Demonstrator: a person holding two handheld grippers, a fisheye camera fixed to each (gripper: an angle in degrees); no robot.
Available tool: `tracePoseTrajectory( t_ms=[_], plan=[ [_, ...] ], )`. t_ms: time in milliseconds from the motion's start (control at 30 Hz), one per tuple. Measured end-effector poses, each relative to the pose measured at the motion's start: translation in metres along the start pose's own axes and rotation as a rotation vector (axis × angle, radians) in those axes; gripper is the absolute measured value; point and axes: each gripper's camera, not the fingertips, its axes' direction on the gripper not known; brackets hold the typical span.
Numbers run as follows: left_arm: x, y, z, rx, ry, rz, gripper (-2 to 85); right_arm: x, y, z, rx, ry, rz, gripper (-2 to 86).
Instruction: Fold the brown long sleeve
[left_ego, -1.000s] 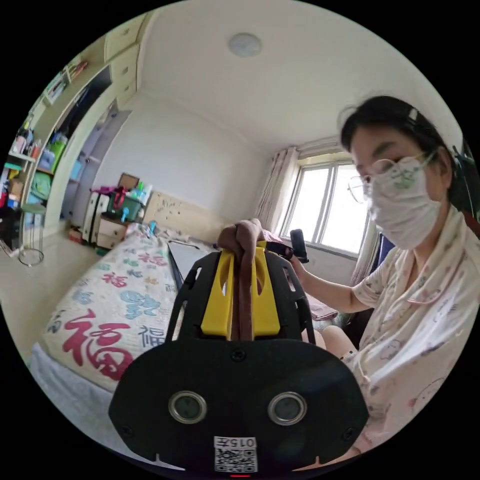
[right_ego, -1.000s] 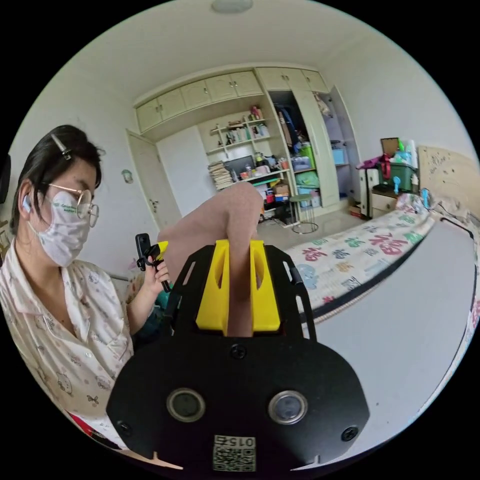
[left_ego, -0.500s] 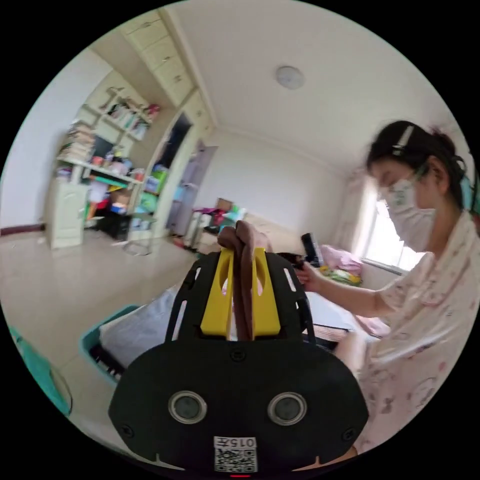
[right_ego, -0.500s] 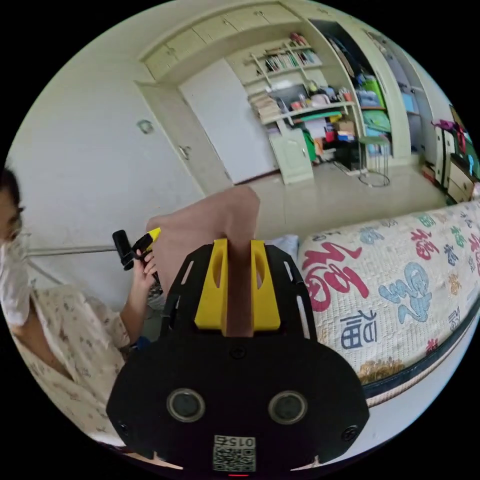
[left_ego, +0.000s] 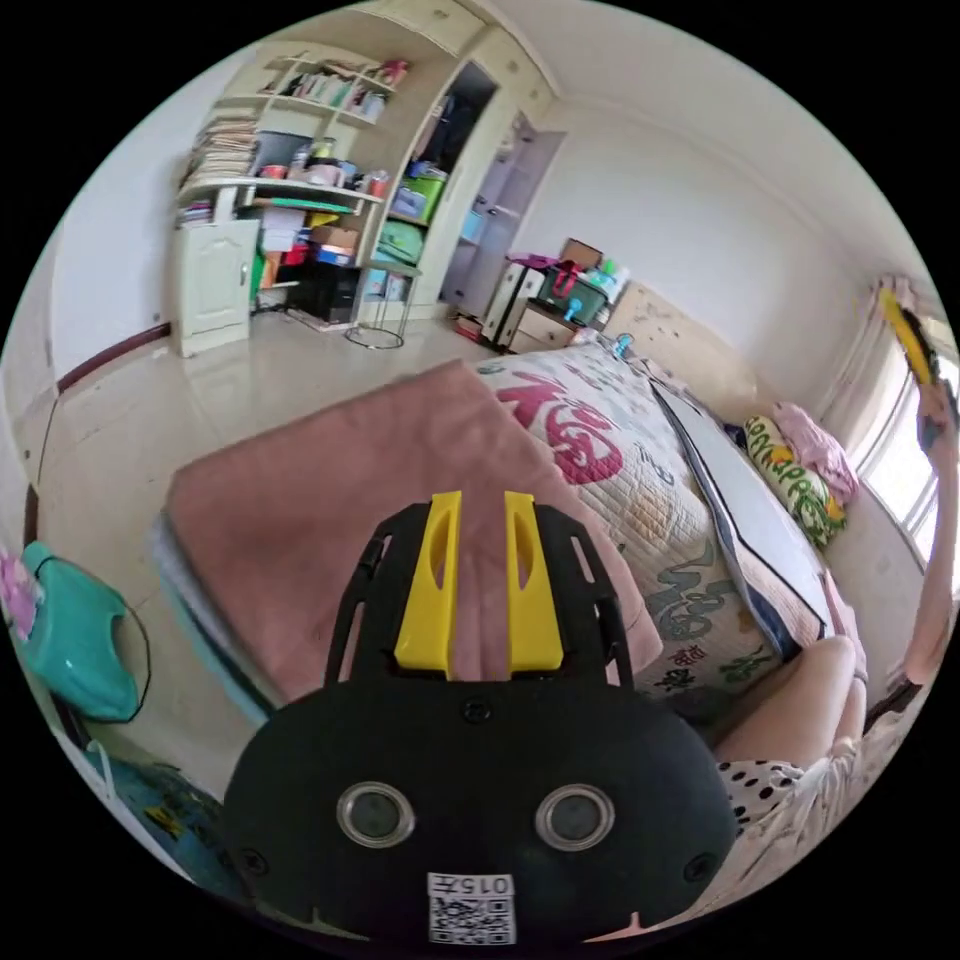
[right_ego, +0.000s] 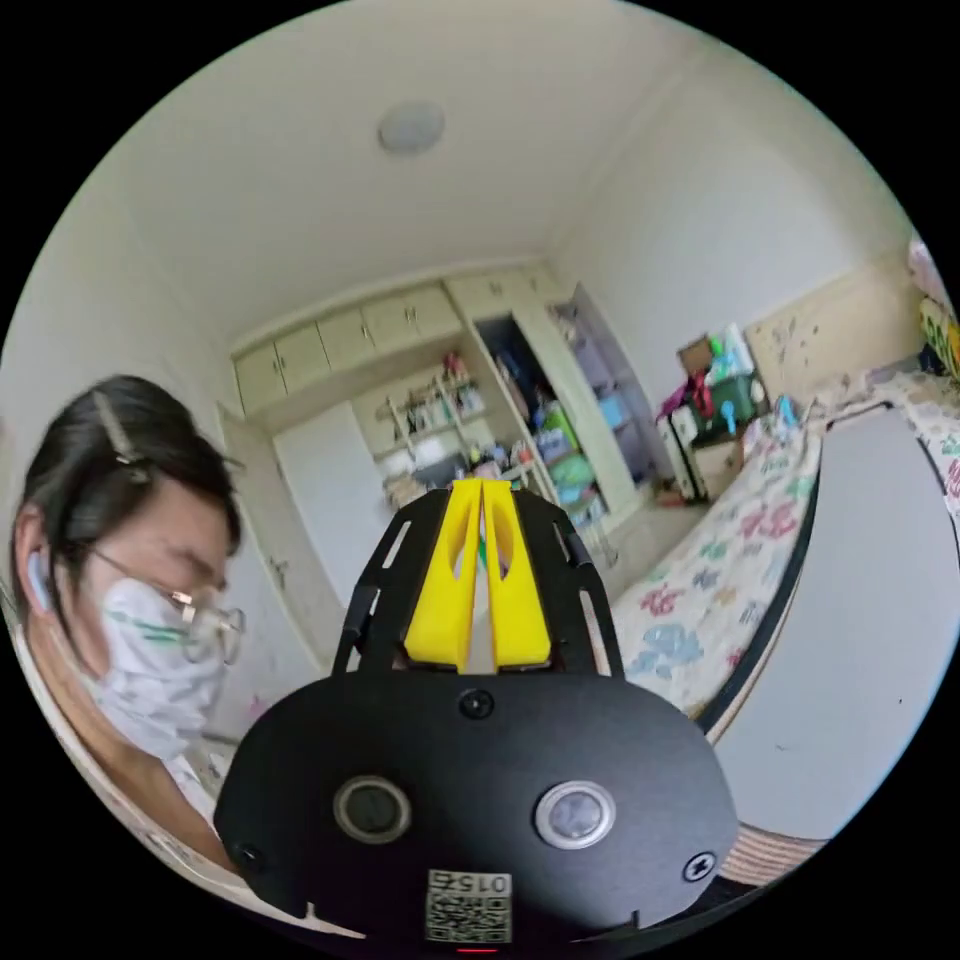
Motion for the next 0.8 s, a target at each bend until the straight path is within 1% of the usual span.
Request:
tracePoseTrajectory(
  t_ms=[67,100,167,267,367,533,667,733,800],
  plan=[
    [0.013,-0.012,0.033,-0.045,-0.051,-0.024,7.2,-0.075,0.001,-0.084,0.300,0.019,-0.110,-0.6],
    [0.018,-0.019,0.064,-0.135,-0.065,-0.028,7.3,-0.096,0.003,-0.100,0.356,0.034,-0.155,-0.6],
    [0.022,-0.024,0.090,-0.170,-0.086,-0.032,7.3,-0.179,0.011,-0.137,0.481,0.121,-0.336,-0.6],
    [0.034,-0.034,0.102,-0.176,-0.123,0.013,7.2,-0.252,0.024,-0.153,0.572,0.203,-0.470,-0.6],
    [0.048,-0.048,0.112,-0.212,-0.141,0.027,7.2,-0.294,0.028,-0.155,0.646,0.263,-0.531,-0.6],
    [0.067,-0.069,0.126,-0.264,-0.177,0.002,7.2,-0.336,0.012,-0.153,0.747,0.342,-0.557,-0.6],
    [0.090,-0.070,0.136,-0.236,-0.228,-0.021,6.8,-0.369,-0.015,-0.139,0.760,0.402,-0.610,-0.6],
    [0.102,-0.075,0.137,-0.236,-0.244,-0.042,6.6,-0.373,-0.031,-0.140,0.771,0.404,-0.589,-0.6],
    [0.130,-0.088,0.129,-0.194,-0.260,-0.030,6.8,-0.374,-0.051,-0.138,0.755,0.396,-0.571,-0.6]
  ],
)
